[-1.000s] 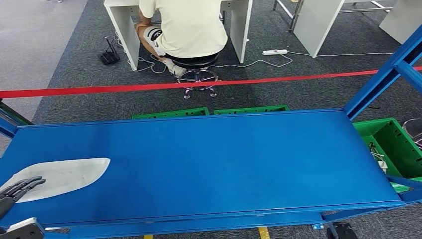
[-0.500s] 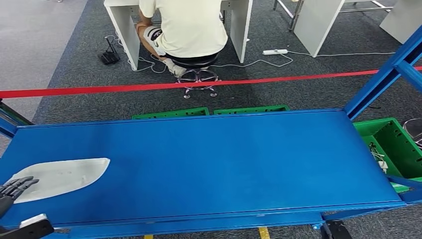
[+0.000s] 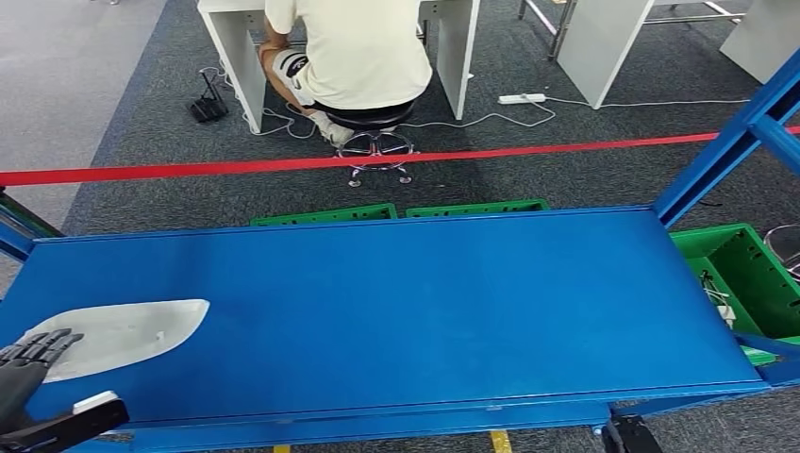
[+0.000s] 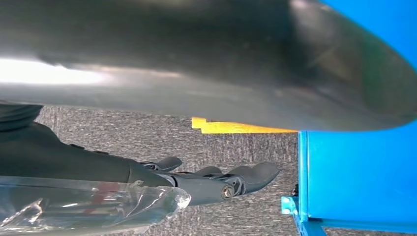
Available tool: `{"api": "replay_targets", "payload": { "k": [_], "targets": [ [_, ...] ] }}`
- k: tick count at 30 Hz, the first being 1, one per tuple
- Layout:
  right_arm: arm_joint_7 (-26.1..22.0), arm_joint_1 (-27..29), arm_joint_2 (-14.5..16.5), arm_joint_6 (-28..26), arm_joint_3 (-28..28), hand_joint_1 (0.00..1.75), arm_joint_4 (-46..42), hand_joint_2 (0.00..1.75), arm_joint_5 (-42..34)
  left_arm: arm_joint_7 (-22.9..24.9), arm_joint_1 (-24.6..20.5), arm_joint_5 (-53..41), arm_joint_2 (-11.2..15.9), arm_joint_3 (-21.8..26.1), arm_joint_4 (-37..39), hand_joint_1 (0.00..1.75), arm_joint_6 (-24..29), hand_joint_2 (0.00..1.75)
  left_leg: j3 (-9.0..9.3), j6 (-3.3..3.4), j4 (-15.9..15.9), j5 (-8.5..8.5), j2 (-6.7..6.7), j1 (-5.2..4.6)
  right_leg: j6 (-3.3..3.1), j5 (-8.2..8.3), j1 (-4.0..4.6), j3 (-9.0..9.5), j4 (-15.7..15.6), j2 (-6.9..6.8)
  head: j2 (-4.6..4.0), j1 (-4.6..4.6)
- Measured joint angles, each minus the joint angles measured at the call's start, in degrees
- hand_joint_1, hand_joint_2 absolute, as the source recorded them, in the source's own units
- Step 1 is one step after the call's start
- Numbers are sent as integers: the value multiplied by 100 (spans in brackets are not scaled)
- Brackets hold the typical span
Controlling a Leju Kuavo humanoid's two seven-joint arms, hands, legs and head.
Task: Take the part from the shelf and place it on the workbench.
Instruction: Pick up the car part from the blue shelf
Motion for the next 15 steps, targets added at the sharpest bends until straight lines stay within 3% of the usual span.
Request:
{"api": "replay_targets", "payload": {
  "k": [10, 14, 15],
  "targets": [
    [-133, -79, -2, 37, 166, 0, 180, 0, -170, -51, -880, -941, -511, -260, 759, 4, -180, 175, 3, 2, 0, 1, -3, -7, 1, 0, -7, 3, 0, -3, 0, 0],
    [-146, -90, -10, 8, 238, 0, 231, 0, -219, -204, -1152, -1053, -710, -320, 1006, 171, -249, 175, 8, 2, 0, 1, -3, -9, 1, 0, -10, 7, 0, -3, 0, -1],
    [-148, -93, -13, -1, 253, 0, 242, 0, -232, -256, -1205, -1073, -756, -338, 1058, 175, -266, 175, 8, 2, 0, 1, -3, -9, 1, 0, -10, 7, 0, -3, 0, -1]
  ]
}}
